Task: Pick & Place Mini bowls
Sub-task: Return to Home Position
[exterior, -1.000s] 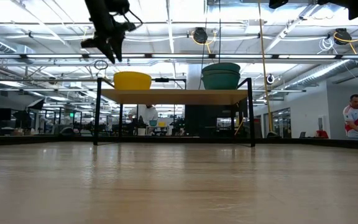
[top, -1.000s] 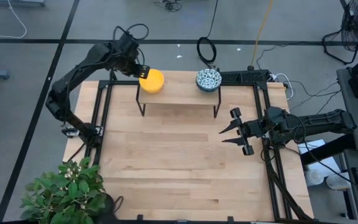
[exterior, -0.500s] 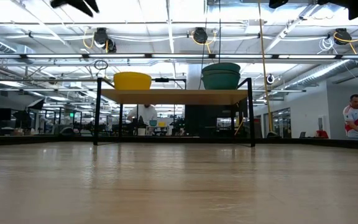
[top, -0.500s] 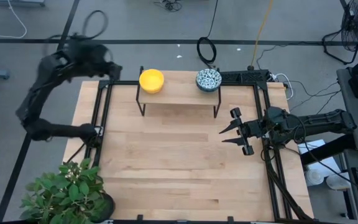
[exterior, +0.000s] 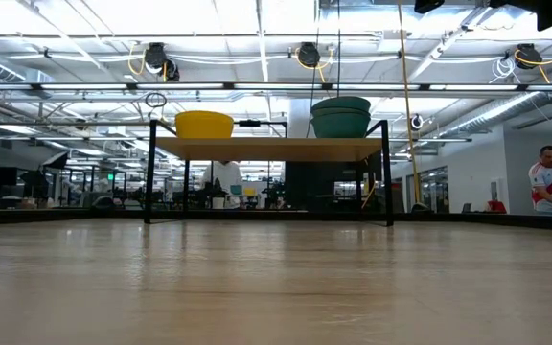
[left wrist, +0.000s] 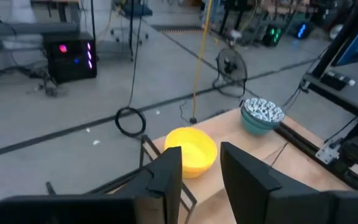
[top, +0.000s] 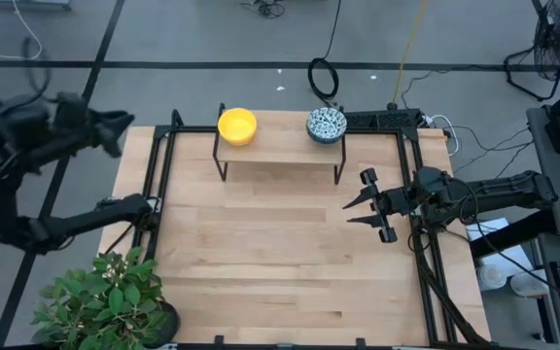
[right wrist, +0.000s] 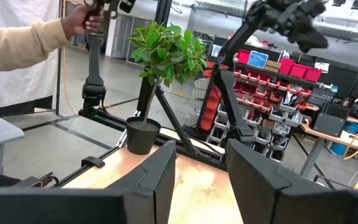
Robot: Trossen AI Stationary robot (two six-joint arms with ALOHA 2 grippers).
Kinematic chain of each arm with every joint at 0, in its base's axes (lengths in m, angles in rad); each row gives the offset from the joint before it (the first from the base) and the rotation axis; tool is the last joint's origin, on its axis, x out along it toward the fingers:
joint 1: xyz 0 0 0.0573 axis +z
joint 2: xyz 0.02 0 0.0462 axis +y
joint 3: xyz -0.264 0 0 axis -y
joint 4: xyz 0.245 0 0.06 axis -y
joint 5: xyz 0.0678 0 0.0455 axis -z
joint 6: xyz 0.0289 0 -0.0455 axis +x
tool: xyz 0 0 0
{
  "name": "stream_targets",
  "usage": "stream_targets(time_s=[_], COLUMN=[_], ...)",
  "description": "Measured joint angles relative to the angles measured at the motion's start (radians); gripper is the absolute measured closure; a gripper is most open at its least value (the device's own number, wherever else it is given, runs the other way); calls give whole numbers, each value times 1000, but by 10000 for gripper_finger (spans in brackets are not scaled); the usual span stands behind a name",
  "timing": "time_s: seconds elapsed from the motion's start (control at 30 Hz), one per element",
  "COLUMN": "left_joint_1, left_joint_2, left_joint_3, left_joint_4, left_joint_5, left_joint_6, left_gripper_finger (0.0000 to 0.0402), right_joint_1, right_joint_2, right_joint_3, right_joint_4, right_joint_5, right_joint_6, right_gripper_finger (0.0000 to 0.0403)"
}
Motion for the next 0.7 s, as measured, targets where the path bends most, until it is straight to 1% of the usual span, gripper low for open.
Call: stream_targets(time_s=[0.1,0.17,0.27,0.37,0.5,0.7], left_joint_1=[1,7,20,38,64,77], left_joint_2=[-67,-117,-208,-309,-423,-545], left_joint_3=[-13,-57,-173,-324,-541,-844], left_joint_4=[-40,-46,-25,20,136,422], left_joint_5=[-12,-13,-12,-2,84,257], left_joint_6=[7,4,-32,-64,-72,-109], left_gripper_finger=[289,289,289,289,289,289], right_joint_1=[0,0,0,0,0,0], right_joint_2=[0,0,0,0,0,0], right_joint_3=[0,0,0,0,0,0], right_joint_4=[0,0,0,0,0,0], right_joint_5=[0,0,0,0,0,1], right_joint_6=[2,2,2,2,2,2], right_gripper_finger=[273,273,273,273,273,273])
